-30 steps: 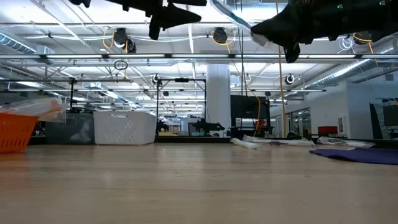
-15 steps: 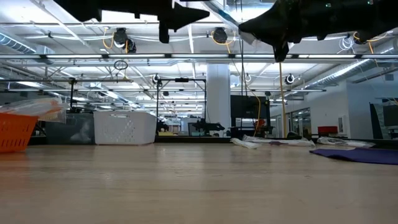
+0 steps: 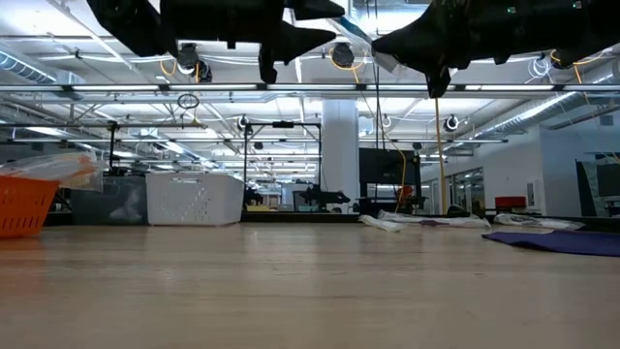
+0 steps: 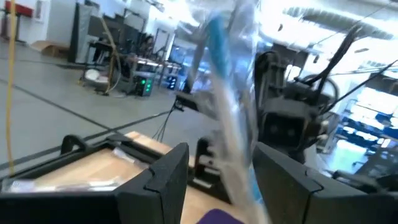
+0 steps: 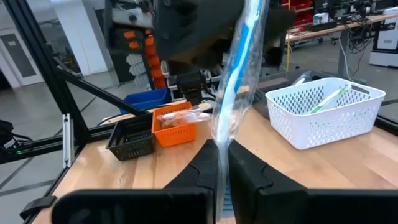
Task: Pick & Place Toothbrushes
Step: Put the blue toothbrush into the gray bin
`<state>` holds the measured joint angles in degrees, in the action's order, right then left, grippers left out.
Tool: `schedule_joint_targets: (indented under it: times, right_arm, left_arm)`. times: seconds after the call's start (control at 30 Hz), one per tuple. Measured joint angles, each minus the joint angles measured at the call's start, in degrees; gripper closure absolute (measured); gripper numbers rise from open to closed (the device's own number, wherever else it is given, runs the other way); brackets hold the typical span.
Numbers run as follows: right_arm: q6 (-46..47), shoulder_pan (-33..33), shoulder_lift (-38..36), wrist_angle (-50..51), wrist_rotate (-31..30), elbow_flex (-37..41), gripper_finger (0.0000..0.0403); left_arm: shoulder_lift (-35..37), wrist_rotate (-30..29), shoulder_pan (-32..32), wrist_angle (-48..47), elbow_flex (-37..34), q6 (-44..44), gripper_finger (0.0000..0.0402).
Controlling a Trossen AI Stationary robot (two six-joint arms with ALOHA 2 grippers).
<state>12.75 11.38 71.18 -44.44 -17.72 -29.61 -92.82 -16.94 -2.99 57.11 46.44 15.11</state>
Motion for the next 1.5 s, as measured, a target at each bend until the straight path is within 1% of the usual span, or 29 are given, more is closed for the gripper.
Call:
schedule_joint_targets:
  times: [0.07,0.17,0.27,0.37,0.4,0.5,0.67,0.77,0.9,1.1,1.2,1.3,1.5]
  right_arm:
    - [0.00,0.00,0.00,0.09,0.00,0.02,0.0395]
    - [0.02,0.00,0.00,0.11,0.02,0.02,0.0395]
    - [0.00,0.00,0.00,0.11,0.06,0.02,0.0395]
    - [-0.06,0.00,0.02,0.58,0.02,0.06,0.0395]
    - [-0.16,-0.04,0.02,0.75,0.10,0.07,0.0395]
    - [-0.17,0.00,0.02,1.15,0.17,0.09,0.0395]
    - [-0.17,-0.07,0.02,1.40,0.00,0.09,0.0394]
    - [-0.42,-0.07,0.02,1.40,-0.04,0.09,0.0387]
    - [0.09,-0.11,0.02,1.52,-0.40,0.09,0.0356]
    - [-1.32,-0.09,-0.04,1.37,-0.35,0.09,0.0282]
    - [-1.51,-0.11,-0.04,1.39,-0.35,0.09,0.0250]
    - [-1.61,-0.11,-0.04,1.54,-0.35,0.09,0.0231]
    - [-1.55,-0.11,-0.04,1.99,-0.35,0.09,0.0224]
  left_arm:
    - [0.16,2.21,0.39,0.44,0.00,0.03,0.0239]
    - [0.12,4.25,0.48,0.67,0.00,0.03,0.0270]
    - [0.16,4.49,0.48,1.27,0.00,-0.03,0.0317]
    - [0.16,5.88,0.46,1.27,0.00,-0.62,0.0377]
    - [0.16,6.41,0.47,1.31,0.01,-0.91,0.0386]
    - [0.16,7.28,0.44,1.19,0.02,-1.00,0.0386]
    - [0.18,7.13,0.55,0.39,0.04,-1.08,0.0394]
    - [0.18,7.26,0.61,0.17,0.07,-0.99,0.0396]
    - [0.18,8.01,0.61,-0.35,0.07,-1.06,0.0397]
    - [0.29,8.62,0.69,-1.92,0.07,-1.02,0.0398]
    - [1.48,8.84,1.06,-5.33,0.04,-0.95,0.0398]
    - [3.93,8.59,1.42,-10.64,0.04,-0.43,0.0398]
    - [12.12,4.71,1.49,-27.09,0.04,-0.43,0.0398]
